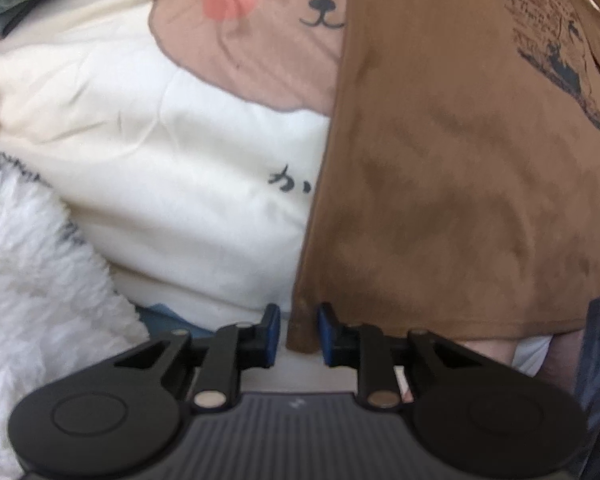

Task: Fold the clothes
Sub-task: 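Pinch the shirt hem with the right tool while the left tool pinches it too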

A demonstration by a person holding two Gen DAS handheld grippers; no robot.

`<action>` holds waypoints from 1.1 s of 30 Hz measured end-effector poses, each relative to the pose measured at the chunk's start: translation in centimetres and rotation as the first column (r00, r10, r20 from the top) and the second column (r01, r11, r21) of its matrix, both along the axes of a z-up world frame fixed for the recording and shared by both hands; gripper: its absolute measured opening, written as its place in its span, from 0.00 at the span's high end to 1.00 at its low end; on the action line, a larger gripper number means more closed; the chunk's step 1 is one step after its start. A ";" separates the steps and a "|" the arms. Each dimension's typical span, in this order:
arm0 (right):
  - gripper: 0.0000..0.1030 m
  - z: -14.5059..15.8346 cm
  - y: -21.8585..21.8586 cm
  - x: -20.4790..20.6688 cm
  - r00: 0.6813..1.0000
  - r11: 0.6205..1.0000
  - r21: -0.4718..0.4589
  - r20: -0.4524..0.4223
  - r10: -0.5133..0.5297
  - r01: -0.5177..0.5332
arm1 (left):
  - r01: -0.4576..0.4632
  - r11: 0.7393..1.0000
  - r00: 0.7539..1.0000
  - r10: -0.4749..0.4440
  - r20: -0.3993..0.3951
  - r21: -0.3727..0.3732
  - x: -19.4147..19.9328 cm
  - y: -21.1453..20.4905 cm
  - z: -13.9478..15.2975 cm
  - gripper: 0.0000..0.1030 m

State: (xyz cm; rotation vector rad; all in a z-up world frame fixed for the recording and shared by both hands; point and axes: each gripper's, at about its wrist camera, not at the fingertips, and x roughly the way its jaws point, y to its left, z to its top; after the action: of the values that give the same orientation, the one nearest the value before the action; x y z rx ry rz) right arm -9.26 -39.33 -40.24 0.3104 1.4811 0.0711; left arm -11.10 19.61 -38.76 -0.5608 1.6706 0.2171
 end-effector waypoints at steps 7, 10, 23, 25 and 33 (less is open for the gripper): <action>0.94 0.0 -0.1 -0.2 1.000 1.000 0.013 0.007 -0.008 0.008 | -0.034 0.999 0.999 0.034 0.011 0.001 -0.5 -0.3 0.0 0.92; 0.94 0.0 -0.2 -0.2 1.000 1.000 0.018 0.010 -0.011 0.011 | -0.034 0.999 0.999 0.033 0.021 0.012 -0.6 -0.5 0.7 0.93; 0.95 3.7 -0.9 -1.1 0.997 0.999 0.049 0.082 0.005 -0.010 | -0.021 0.999 0.994 0.018 0.109 0.033 -2.0 -0.5 7.3 0.94; 0.95 4.3 -1.2 -1.1 0.995 0.999 0.042 0.097 0.001 -0.005 | -0.025 0.999 0.993 0.020 0.119 0.036 -2.1 -0.2 8.2 0.94; 0.95 6.7 -1.4 -1.9 0.989 0.998 0.055 0.145 -0.013 0.006 | -0.028 0.999 0.986 0.023 0.165 0.029 -2.4 0.6 11.2 0.95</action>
State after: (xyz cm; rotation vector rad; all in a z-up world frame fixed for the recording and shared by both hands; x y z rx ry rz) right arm -11.16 -40.72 -33.56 0.3489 1.3345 0.1238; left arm -13.48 20.23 -27.54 -0.5619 1.4981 0.2088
